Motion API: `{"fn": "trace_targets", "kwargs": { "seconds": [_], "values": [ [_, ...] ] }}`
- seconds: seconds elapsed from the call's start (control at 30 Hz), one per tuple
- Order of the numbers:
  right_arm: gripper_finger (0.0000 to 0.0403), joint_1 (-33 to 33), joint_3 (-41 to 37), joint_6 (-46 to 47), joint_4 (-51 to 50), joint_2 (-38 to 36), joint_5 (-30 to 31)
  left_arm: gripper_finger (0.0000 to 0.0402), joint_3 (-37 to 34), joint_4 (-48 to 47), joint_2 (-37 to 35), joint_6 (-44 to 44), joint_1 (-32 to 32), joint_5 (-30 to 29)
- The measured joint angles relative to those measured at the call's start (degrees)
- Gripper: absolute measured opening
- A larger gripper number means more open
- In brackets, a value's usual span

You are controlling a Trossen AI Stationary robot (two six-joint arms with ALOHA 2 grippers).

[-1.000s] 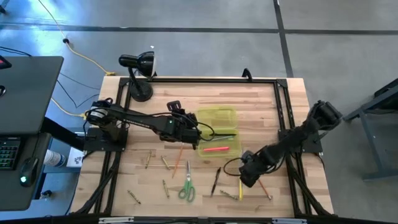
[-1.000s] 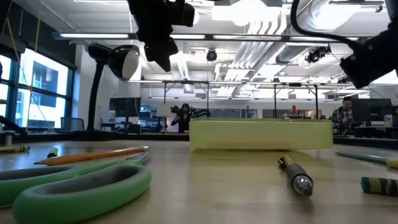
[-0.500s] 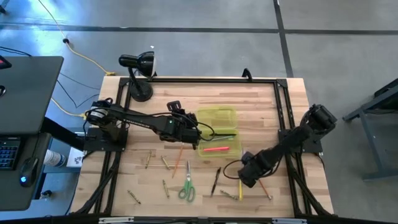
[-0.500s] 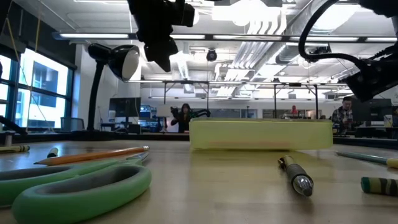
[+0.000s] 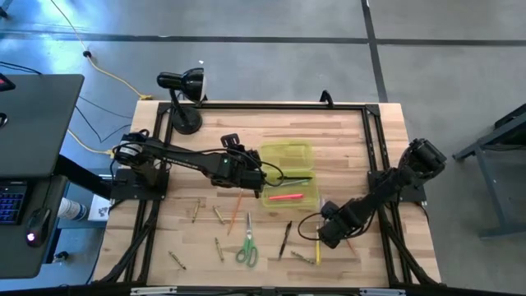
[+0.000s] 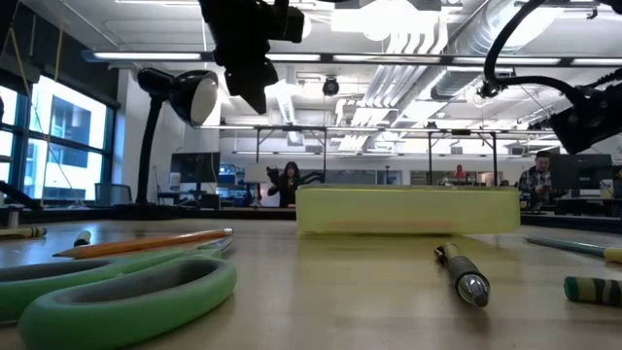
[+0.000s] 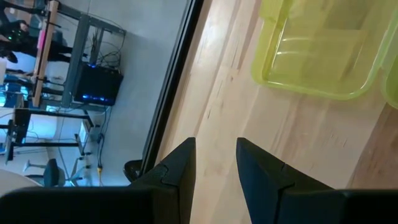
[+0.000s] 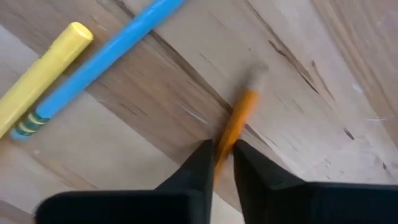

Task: Pick & place school supplies into a supply box
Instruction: Put the orange pencil into the yellow supply box

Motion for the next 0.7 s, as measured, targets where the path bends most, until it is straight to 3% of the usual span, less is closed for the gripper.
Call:
{"fn": "trace_targets", "kwargs": {
  "seconds": [0.07,0.4,0.57,0.7],
  "values": [
    [0.0008,-0.01,0.04,-0.38,-0.73,0.02,-0.04,0.0145,0.0,-0.02,0.02,0.14,0.0,0.0],
    [0.0005,-0.13,-0.26,-3.22,-0.22,-1.76,-1.57,0.0145,0.0,-0.07,0.02,0.35,0.0,-0.04],
    [0.0003,-0.13,-0.2,-3.24,0.65,-7.18,-0.78,0.0145,0.0,-0.09,0.04,0.35,0.0,-0.04],
    [0.0002,-0.11,-0.2,-4.24,2.17,-13.03,3.66,0.0145,0.0,-0.09,0.04,0.35,0.0,-0.04]
  ]
}}
